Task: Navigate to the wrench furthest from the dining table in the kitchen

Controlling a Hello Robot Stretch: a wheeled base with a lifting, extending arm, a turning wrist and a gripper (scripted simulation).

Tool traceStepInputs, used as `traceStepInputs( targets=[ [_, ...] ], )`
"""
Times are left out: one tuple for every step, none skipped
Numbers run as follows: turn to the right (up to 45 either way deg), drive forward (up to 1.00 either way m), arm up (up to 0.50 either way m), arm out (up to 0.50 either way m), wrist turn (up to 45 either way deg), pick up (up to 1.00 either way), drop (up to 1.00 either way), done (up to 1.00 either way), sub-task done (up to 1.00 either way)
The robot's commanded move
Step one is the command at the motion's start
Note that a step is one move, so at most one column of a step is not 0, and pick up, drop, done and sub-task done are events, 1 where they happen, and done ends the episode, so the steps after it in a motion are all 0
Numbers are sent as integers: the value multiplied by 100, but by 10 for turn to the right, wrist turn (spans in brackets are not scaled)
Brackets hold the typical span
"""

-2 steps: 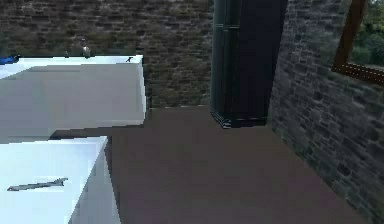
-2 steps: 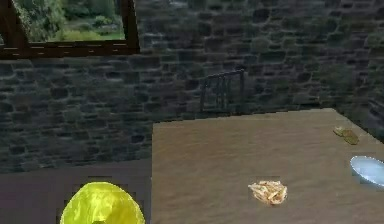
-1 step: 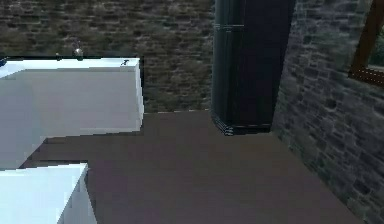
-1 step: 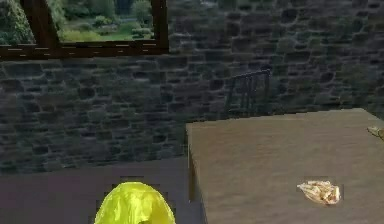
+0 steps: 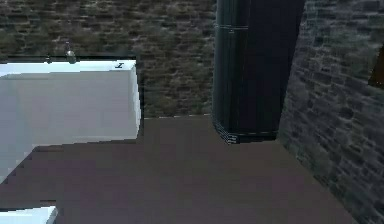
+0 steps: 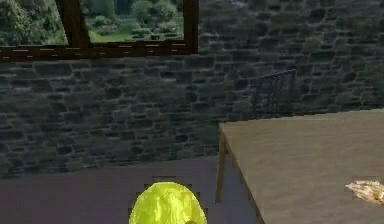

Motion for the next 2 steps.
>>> traceStepInputs(
  targets=[
    [450, 0, 0, 0, 0, 0, 0, 0, 0],
    [270, 0, 0, 0, 0, 0, 0, 0, 0]
  ],
)
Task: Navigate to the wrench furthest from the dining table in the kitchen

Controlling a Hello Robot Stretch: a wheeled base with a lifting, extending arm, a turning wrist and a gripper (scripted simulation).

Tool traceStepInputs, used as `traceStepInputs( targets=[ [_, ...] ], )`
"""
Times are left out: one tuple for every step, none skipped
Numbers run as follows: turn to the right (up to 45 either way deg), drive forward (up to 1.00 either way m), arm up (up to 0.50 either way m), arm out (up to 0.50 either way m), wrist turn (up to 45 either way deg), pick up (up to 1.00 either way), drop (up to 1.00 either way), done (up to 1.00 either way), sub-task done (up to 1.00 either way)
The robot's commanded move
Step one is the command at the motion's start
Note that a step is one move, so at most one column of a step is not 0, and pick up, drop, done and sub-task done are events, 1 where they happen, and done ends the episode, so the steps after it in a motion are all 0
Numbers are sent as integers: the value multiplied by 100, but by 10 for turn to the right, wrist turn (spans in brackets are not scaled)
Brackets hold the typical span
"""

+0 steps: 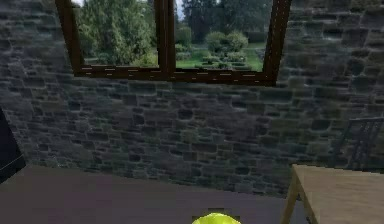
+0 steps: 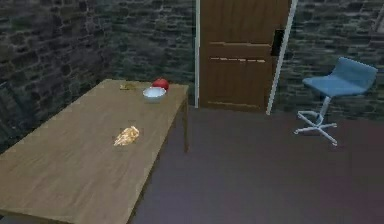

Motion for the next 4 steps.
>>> traceStepInputs(
  targets=[
    [0, 5, 0, 0, 0, 0, 0, 0, 0],
    [-450, 0, 0, 0, 0, 0, 0, 0, 0],
    [-330, 0, 0, 0, 0, 0, 0, 0, 0],
    [0, 100, 0, 0, 0, 0, 0, 0, 0]
  ],
)
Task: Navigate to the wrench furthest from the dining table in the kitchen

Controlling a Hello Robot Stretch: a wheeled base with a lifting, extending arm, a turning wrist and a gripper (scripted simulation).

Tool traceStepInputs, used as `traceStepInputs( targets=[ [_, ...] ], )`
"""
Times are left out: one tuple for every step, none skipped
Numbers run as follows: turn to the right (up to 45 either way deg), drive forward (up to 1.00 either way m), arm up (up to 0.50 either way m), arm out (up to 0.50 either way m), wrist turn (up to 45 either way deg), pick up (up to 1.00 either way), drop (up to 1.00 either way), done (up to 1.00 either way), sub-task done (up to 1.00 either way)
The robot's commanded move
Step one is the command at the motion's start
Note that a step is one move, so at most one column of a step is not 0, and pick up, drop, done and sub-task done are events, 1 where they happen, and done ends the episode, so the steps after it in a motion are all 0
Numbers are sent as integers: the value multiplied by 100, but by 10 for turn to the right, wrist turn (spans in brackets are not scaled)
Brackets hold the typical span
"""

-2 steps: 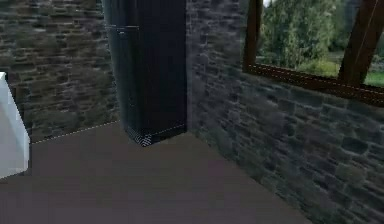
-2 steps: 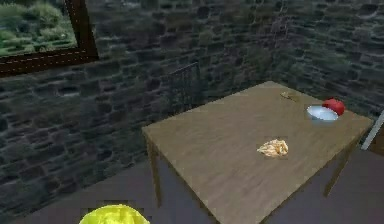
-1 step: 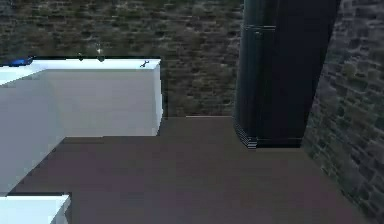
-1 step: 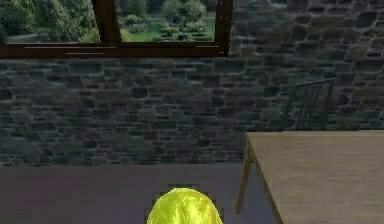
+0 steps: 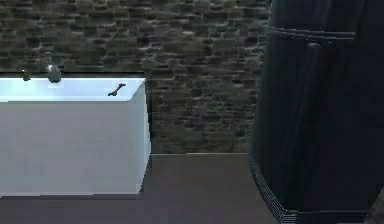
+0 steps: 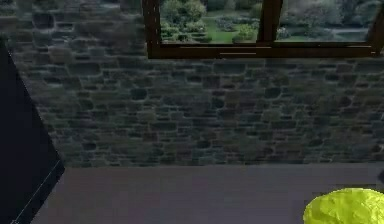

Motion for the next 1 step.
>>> traceStepInputs(
  targets=[
    [0, 95, 0, 0, 0, 0, 0, 0, 0]
  ],
)
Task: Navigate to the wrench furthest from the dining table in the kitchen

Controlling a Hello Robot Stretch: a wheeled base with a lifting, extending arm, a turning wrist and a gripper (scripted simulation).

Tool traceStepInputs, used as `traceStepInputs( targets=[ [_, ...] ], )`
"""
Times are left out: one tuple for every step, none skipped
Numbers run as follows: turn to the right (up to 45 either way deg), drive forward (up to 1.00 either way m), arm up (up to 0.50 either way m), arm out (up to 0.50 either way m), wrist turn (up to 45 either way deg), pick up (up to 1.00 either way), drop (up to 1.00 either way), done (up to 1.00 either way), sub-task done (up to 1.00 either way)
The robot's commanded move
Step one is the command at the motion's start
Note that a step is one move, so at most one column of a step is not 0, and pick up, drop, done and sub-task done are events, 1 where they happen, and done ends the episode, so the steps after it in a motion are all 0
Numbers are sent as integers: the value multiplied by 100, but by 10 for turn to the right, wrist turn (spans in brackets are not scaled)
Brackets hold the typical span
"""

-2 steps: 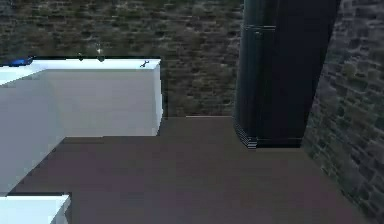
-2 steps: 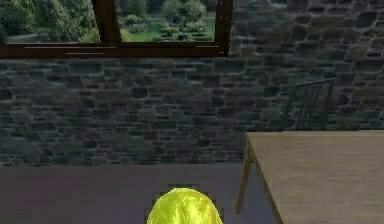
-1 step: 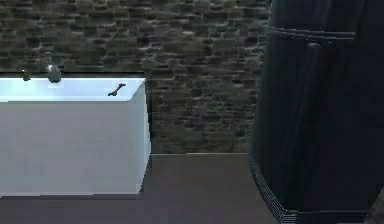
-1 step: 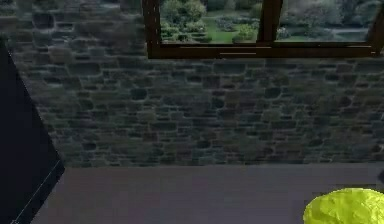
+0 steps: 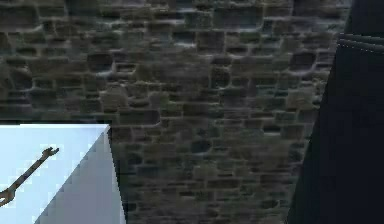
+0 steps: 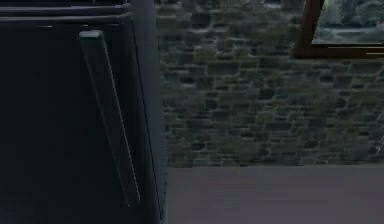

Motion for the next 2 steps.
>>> traceStepInputs(
  targets=[
    [-420, 0, 0, 0, 0, 0, 0, 0, 0],
    [0, 0, 0, 0, 0, 0, 0, 100, 0]
  ],
)
